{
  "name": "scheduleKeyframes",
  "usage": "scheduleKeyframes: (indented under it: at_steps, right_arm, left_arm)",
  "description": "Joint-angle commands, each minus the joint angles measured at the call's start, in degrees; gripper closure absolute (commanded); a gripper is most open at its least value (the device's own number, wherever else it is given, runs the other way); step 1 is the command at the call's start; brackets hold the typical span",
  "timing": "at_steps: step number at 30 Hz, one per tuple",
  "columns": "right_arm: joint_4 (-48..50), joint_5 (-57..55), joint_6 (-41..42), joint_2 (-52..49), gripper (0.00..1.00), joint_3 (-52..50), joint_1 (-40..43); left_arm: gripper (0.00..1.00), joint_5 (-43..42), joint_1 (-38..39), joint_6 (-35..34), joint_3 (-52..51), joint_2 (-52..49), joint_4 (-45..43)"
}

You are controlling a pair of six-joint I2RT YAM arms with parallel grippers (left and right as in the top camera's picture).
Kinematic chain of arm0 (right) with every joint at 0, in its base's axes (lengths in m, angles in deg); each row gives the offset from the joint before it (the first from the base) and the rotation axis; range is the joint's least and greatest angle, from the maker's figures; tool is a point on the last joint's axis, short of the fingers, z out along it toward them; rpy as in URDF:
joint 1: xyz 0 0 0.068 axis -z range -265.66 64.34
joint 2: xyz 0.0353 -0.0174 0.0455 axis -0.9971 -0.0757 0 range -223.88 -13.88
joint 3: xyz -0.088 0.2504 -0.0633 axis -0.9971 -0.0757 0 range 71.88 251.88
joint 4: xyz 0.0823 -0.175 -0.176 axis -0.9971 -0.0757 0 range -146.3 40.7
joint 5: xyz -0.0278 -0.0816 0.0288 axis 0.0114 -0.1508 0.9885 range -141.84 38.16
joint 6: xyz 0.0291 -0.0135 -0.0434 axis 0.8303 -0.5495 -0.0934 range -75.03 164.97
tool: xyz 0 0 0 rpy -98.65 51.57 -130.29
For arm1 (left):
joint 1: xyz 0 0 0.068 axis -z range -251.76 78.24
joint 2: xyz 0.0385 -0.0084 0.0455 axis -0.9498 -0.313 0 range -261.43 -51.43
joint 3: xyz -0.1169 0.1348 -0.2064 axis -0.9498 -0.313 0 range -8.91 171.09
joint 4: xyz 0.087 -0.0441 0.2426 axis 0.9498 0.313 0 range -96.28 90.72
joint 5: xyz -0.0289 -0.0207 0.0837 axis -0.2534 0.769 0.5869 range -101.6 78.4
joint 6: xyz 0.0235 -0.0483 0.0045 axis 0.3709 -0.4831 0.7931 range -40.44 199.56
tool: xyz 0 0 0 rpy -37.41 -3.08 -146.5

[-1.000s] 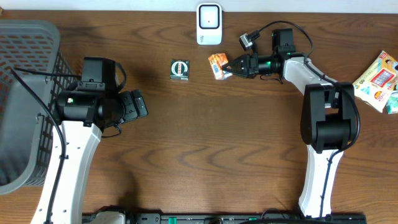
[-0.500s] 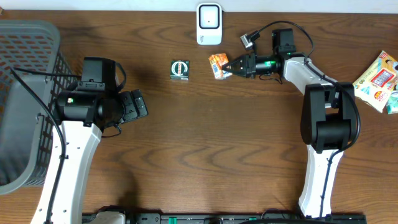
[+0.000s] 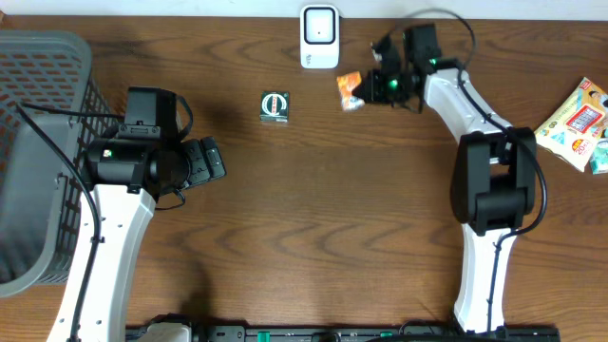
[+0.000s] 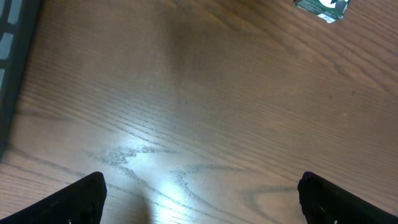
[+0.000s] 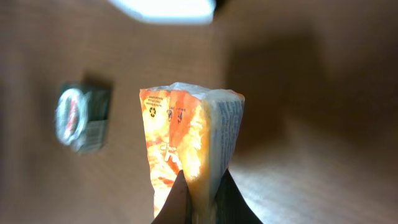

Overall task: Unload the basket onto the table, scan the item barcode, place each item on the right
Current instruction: 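Raise the orange tissue pack up to the white scanner face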

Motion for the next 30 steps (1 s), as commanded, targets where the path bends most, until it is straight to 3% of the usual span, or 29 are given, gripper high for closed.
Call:
scheduleKeyframes:
  at_steps: [1,11,21,30]
  right_arm:
    - [-0.37,-20.46,-7.93,2.75,0.99,6.14,-4.37]
    - [17.99,-45.66,-22.34,2.34,0.99,8.96,-12.94]
    - [28.65,-41.16,-25.88,2.29,0.99,9.14,-14.19]
    - [31.23,-40.54,-38.27,1.92,0.99,9.14,-14.14]
  left_arm:
    - [0.02,0.17,-0.31,0.11,0.04,-0.02,0.31]
    - [0.02,0.17,-0.31,0.11,0.04,-0.02,0.31]
    - [0.02,0.17,-0.31,0.11,0.04,-0.02,0.31]
    - [0.02,0.15,-0.31,0.11,0.04,-0.02,0.31]
